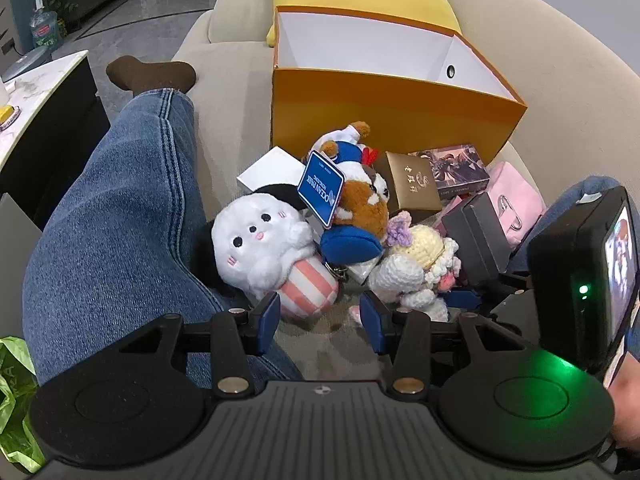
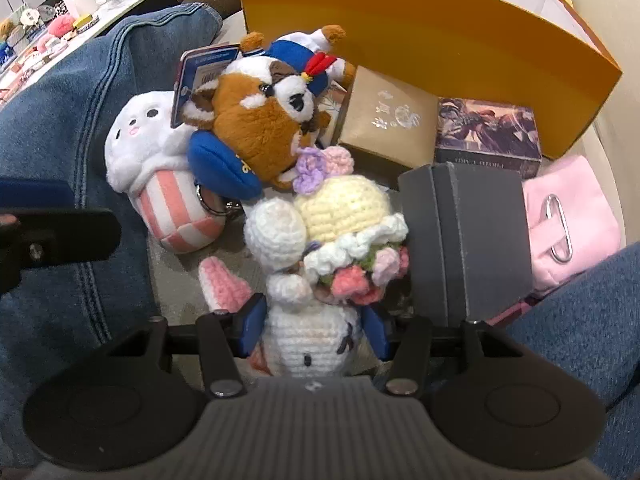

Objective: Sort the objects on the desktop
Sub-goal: 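Grasp the crocheted flower-hat bunny with right gripper while left grasps the sailor dog plush, then lift both held plush toys and carry them over the orange box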

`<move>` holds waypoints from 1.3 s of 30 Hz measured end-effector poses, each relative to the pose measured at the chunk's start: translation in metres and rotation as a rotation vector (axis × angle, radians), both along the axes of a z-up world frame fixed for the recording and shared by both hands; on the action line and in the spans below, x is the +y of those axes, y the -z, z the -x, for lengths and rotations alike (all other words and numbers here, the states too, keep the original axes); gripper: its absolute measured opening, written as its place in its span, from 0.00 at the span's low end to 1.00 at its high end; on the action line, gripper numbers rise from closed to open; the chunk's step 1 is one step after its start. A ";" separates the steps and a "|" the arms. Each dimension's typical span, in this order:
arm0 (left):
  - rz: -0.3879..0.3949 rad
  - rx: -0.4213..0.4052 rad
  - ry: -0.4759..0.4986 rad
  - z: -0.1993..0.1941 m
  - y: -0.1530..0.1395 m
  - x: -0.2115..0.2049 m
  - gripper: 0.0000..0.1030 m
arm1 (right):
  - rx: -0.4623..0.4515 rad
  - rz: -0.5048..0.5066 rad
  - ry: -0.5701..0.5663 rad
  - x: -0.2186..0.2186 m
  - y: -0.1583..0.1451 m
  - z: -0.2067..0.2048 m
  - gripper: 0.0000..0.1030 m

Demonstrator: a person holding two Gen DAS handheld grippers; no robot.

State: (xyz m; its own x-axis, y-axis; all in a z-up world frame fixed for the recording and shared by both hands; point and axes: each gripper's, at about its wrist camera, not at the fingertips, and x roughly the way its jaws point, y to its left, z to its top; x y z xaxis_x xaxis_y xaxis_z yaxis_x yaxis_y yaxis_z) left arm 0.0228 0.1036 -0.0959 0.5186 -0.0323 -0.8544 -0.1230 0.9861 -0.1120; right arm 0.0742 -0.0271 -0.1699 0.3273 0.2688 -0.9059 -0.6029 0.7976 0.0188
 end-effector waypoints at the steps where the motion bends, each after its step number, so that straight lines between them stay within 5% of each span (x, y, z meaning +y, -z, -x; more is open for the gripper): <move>1: -0.001 0.000 -0.003 -0.001 0.000 0.001 0.50 | -0.002 0.004 0.000 0.000 0.000 -0.001 0.50; 11: -0.006 -0.021 -0.012 -0.004 -0.010 0.003 0.50 | 0.070 -0.153 -0.006 -0.032 -0.035 -0.001 0.39; 19: 0.028 -0.043 -0.018 -0.017 -0.022 0.007 0.50 | -0.038 -0.254 -0.028 -0.048 -0.088 0.013 0.38; 25: 0.066 -0.050 -0.007 -0.049 -0.029 0.013 0.53 | -0.099 -0.293 0.036 -0.060 -0.113 -0.016 0.38; 32: 0.042 -0.034 0.043 -0.094 -0.022 0.010 0.58 | -0.074 -0.280 0.092 -0.069 -0.107 -0.058 0.38; 36: -0.016 -0.104 0.134 -0.101 -0.022 -0.005 0.58 | -0.040 -0.276 0.116 -0.071 -0.094 -0.076 0.38; 39: -0.007 -0.068 0.210 -0.107 -0.018 -0.016 0.58 | -0.019 -0.278 0.124 -0.072 -0.086 -0.084 0.38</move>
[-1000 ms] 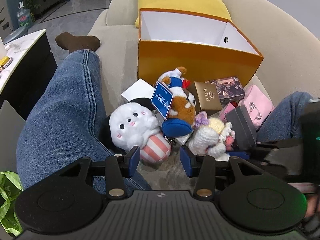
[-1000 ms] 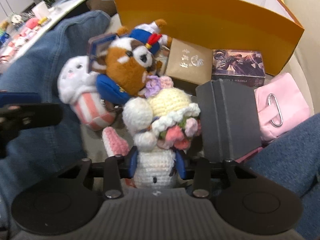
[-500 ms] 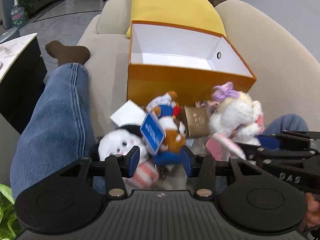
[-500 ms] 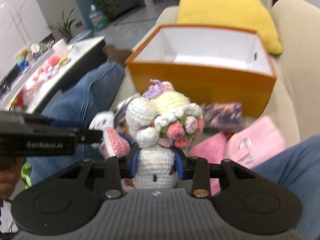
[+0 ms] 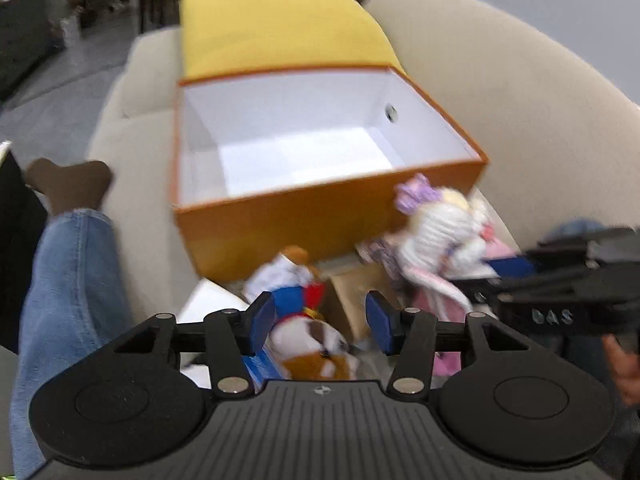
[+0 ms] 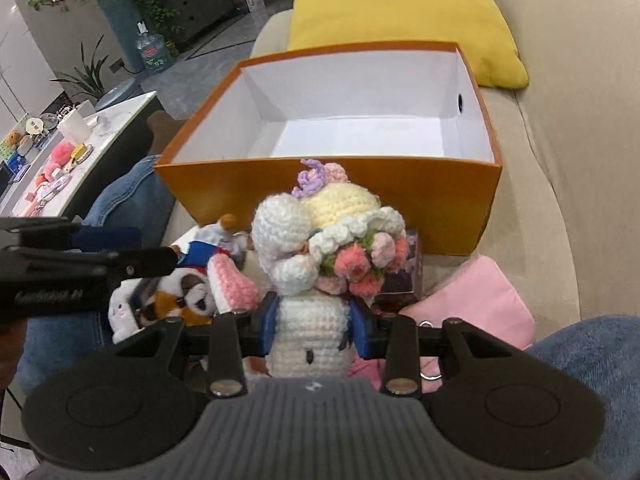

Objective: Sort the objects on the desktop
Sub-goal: 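Lift both held plush toys and carry them over the orange box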

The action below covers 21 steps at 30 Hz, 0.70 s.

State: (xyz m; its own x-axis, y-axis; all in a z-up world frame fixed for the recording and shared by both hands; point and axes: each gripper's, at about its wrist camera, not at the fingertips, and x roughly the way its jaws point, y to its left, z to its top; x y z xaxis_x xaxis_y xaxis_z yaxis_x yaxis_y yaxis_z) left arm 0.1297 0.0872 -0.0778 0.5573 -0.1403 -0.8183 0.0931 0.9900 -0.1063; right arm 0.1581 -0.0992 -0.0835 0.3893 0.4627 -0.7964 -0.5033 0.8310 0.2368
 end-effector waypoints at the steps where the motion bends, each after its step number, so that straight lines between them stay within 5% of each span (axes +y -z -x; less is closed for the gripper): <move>1: -0.009 0.030 0.002 -0.002 0.004 -0.003 0.58 | 0.008 -0.004 0.001 0.000 0.002 -0.002 0.38; 8: -0.038 0.124 -0.094 -0.005 0.021 0.003 0.58 | 0.017 -0.016 -0.007 -0.004 0.012 -0.011 0.39; 15: 0.064 0.218 -0.136 -0.026 0.039 0.016 0.58 | 0.067 -0.048 -0.021 -0.009 0.021 -0.021 0.39; 21: 0.104 0.220 -0.171 -0.025 0.042 0.021 0.52 | 0.094 -0.063 -0.016 -0.014 0.027 -0.027 0.39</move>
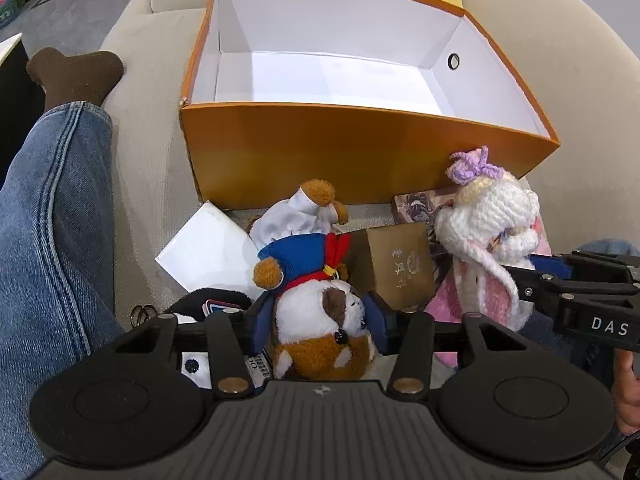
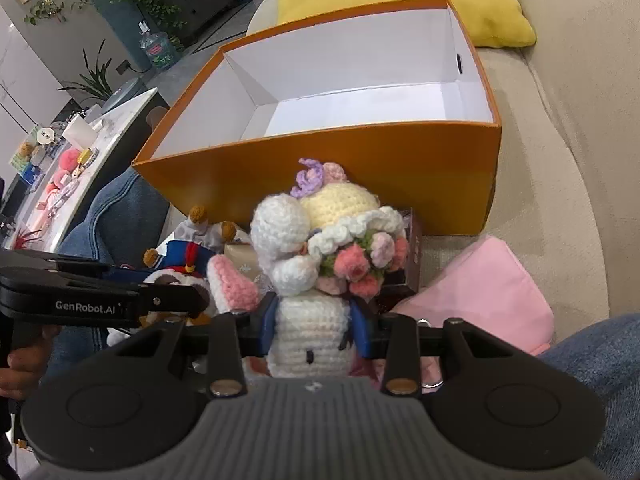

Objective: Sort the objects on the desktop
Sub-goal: 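Lift both held plush toys and carry them over the orange box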

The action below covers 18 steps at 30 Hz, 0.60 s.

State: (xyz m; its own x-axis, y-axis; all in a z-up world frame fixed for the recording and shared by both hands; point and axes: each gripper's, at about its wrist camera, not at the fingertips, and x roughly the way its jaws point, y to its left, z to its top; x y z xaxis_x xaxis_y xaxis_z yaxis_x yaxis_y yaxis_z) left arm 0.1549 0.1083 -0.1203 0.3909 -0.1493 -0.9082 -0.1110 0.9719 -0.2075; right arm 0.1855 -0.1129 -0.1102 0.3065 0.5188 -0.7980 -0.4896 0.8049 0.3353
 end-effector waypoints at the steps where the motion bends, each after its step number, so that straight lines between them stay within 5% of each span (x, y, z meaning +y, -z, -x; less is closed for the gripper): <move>1: 0.002 -0.007 -0.010 0.002 -0.001 0.001 0.51 | -0.003 -0.002 -0.002 0.000 -0.002 0.000 0.39; 12: -0.038 -0.244 -0.015 0.034 -0.076 -0.006 0.49 | -0.048 -0.143 -0.048 -0.012 -0.065 0.009 0.39; 18: -0.132 -0.403 0.034 0.000 -0.130 -0.006 0.49 | -0.101 -0.238 -0.058 -0.005 -0.105 -0.021 0.39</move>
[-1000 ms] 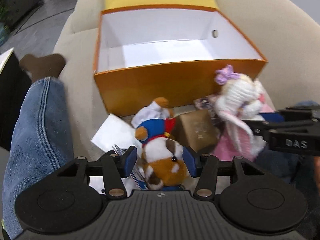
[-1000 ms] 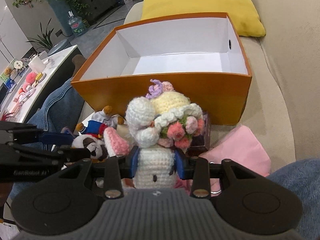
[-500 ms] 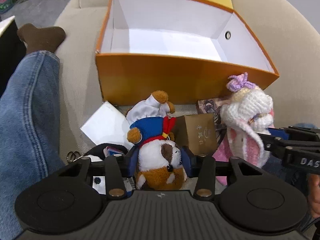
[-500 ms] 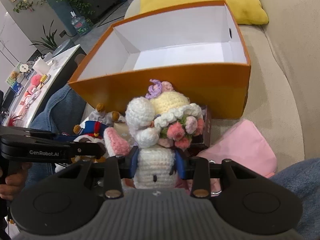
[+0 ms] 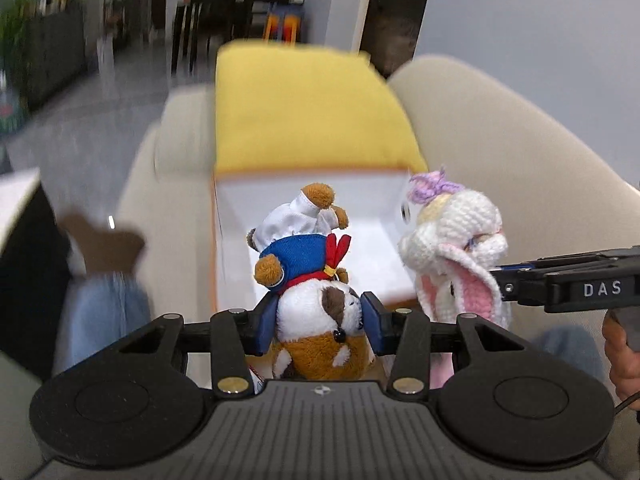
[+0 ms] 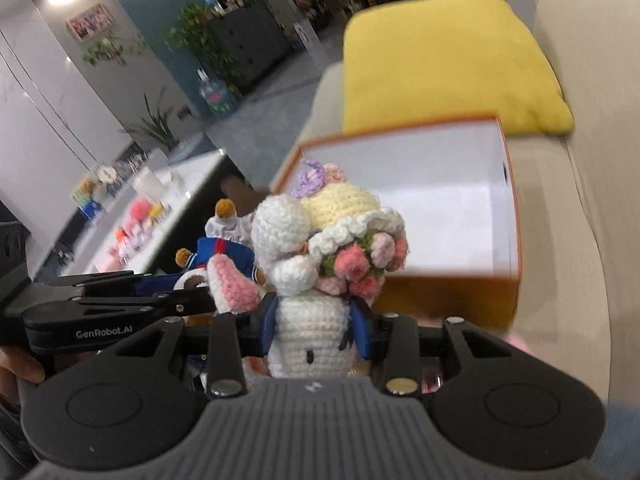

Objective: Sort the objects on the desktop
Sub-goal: 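Lift both held plush toys and carry them over the orange box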

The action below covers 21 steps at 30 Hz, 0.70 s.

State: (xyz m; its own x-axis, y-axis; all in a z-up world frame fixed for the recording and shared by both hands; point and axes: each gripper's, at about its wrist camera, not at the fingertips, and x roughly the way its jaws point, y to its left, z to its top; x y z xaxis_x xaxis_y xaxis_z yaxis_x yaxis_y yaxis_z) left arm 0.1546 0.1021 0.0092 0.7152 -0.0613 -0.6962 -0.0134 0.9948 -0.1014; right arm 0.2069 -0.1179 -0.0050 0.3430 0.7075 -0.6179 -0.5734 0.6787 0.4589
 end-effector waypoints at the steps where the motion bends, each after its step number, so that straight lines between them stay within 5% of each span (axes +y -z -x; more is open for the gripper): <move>1: -0.013 -0.012 0.002 -0.012 -0.006 0.002 0.49 | -0.004 -0.013 0.006 0.003 -0.004 -0.010 0.39; 5: -0.046 0.023 0.001 -0.070 -0.003 0.012 0.49 | 0.047 -0.043 0.021 0.023 -0.005 -0.059 0.39; 11: -0.099 0.139 0.016 -0.142 0.050 0.018 0.49 | 0.179 0.019 0.039 0.066 0.042 -0.132 0.39; 16: -0.159 0.229 0.013 -0.171 0.085 0.020 0.49 | 0.312 0.070 0.016 0.096 0.091 -0.178 0.39; 21: -0.217 0.306 0.008 -0.184 0.113 0.021 0.49 | 0.353 0.102 0.011 0.122 0.111 -0.200 0.39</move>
